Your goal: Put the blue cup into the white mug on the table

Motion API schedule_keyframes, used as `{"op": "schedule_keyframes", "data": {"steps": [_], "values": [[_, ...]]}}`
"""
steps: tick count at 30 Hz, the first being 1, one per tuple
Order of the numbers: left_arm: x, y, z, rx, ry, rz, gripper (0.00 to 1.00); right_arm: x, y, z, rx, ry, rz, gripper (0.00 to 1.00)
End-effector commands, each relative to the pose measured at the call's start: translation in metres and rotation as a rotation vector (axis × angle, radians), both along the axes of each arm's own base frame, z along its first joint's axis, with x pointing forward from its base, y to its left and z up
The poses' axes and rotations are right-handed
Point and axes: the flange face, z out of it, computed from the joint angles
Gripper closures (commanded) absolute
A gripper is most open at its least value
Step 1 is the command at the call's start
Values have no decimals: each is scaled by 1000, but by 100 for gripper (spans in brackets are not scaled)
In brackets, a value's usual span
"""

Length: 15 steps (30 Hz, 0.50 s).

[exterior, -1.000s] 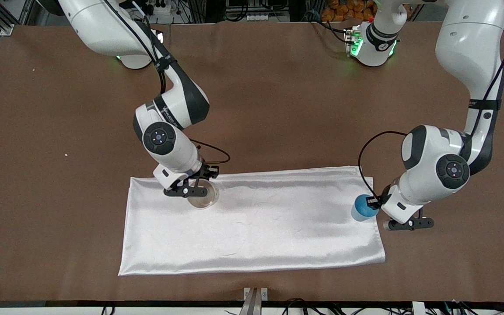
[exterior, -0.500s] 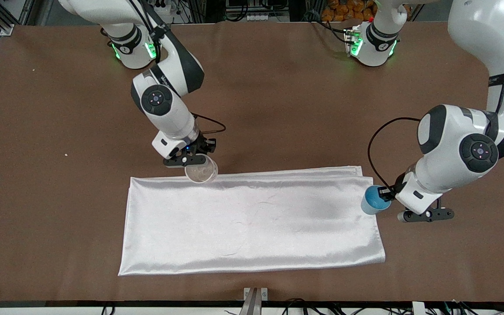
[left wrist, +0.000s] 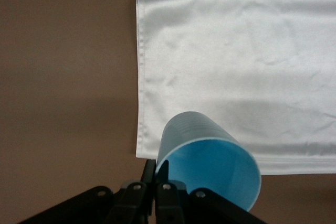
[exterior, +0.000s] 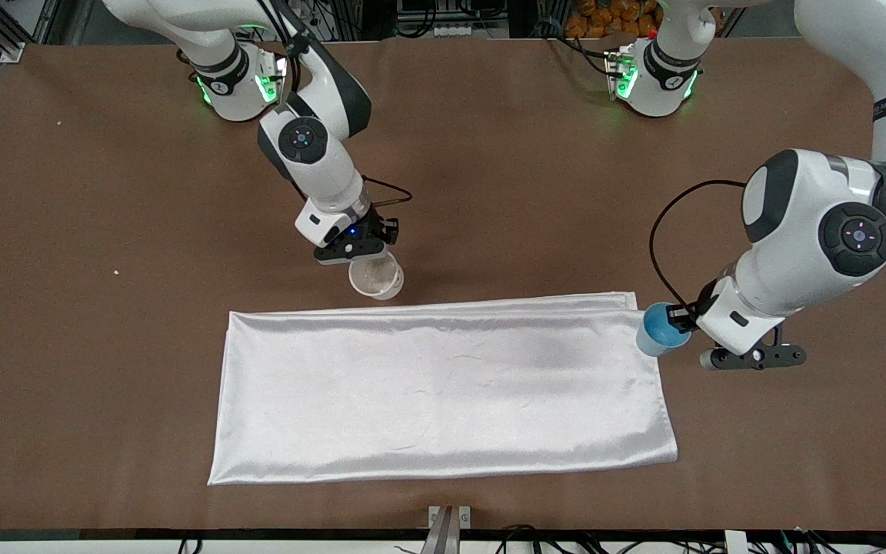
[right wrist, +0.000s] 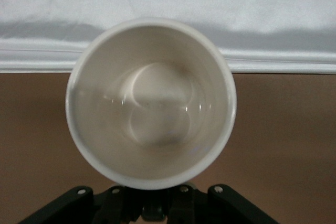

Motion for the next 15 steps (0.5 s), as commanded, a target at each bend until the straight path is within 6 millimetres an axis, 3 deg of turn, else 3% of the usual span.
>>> {"op": "schedule_keyframes", "data": {"steps": [1, 6, 15], "values": [[-7, 9, 5, 10, 18, 26, 100, -10, 1, 4, -31, -32, 19, 100], [-3, 22, -4, 55, 19, 24, 100, -14, 5, -9, -61, -42, 14, 100], [-1, 26, -9, 65, 25, 31, 100, -29, 28, -32, -37, -45, -25, 100]]}}
